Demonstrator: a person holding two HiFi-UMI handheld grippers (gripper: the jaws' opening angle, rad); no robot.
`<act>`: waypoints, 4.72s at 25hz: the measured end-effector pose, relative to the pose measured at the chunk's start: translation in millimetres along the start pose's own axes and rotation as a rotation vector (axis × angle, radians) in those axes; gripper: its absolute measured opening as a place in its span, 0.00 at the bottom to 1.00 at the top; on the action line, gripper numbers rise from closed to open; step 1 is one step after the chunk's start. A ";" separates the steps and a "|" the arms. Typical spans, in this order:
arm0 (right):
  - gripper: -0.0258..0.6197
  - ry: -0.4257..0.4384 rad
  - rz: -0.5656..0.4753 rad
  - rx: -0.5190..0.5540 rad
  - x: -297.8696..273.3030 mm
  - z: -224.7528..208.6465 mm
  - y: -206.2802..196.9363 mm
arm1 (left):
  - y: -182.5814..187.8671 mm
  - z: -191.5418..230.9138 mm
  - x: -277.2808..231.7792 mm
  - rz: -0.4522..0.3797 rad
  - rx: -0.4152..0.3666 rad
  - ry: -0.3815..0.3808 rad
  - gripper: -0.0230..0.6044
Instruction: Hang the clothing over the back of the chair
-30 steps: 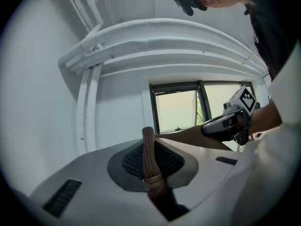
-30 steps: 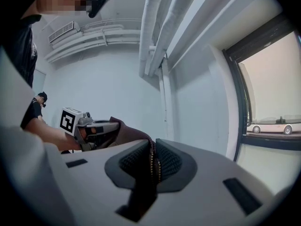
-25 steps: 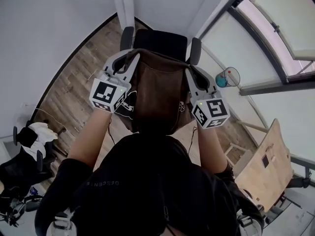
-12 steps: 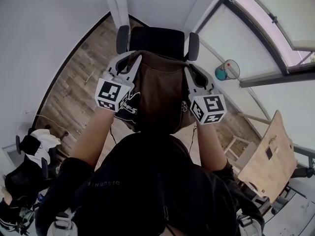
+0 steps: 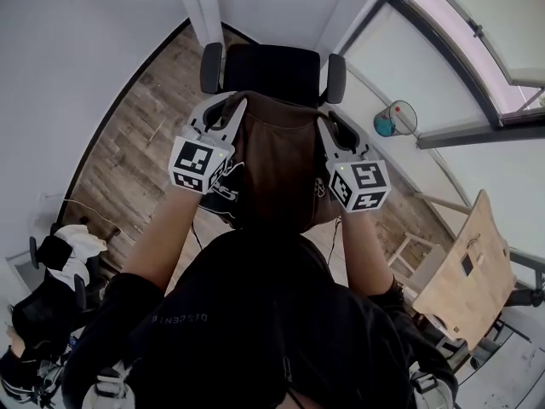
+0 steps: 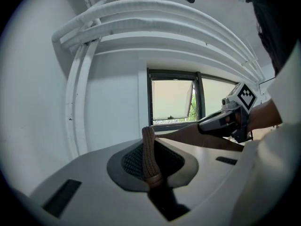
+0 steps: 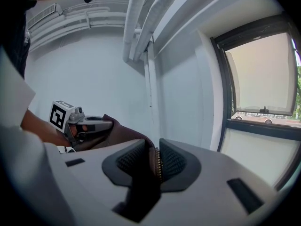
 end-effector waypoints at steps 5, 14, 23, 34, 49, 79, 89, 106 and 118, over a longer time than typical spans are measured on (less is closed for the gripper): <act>0.24 0.004 0.018 -0.016 -2.8 -4.8 -4.0 | -13.9 1.6 -7.7 0.066 0.023 0.003 0.14; 0.33 -0.008 0.003 -0.038 -4.0 -14.2 -3.9 | -15.9 10.8 -15.0 0.079 0.038 0.036 0.25; 0.33 0.017 -0.029 -0.014 -6.3 -7.1 9.9 | 5.8 4.9 -10.6 0.015 0.023 0.039 0.25; 0.29 0.015 -0.124 0.046 11.8 14.5 36.8 | 43.4 -11.2 6.8 -0.089 0.004 0.021 0.25; 0.05 0.029 -0.271 0.149 43.9 63.3 75.5 | 72.2 -38.3 38.4 -0.178 0.018 -0.113 0.07; 0.05 -0.007 -0.233 0.114 139.2 152.4 29.6 | 79.2 -113.9 134.7 -0.197 0.018 -0.228 0.07; 0.05 0.066 -0.261 0.118 206.1 200.2 6.3 | 67.2 -173.1 221.7 -0.210 0.018 -0.172 0.07; 0.05 0.057 -0.295 0.091 230.4 260.0 4.3 | 64.2 -181.2 286.4 -0.206 0.008 -0.208 0.07; 0.04 -0.045 -0.281 0.113 216.1 285.3 5.1 | 56.5 -153.4 293.7 -0.223 0.018 -0.276 0.07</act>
Point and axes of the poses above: the fingertips, and each gripper's own axes: x backward along the fingers, z to its left, y out of its top, the point moved 3 cm from there along x, backward along the fingers, and after that the axes turned 7 degrees about y, right-handed, at the moved point
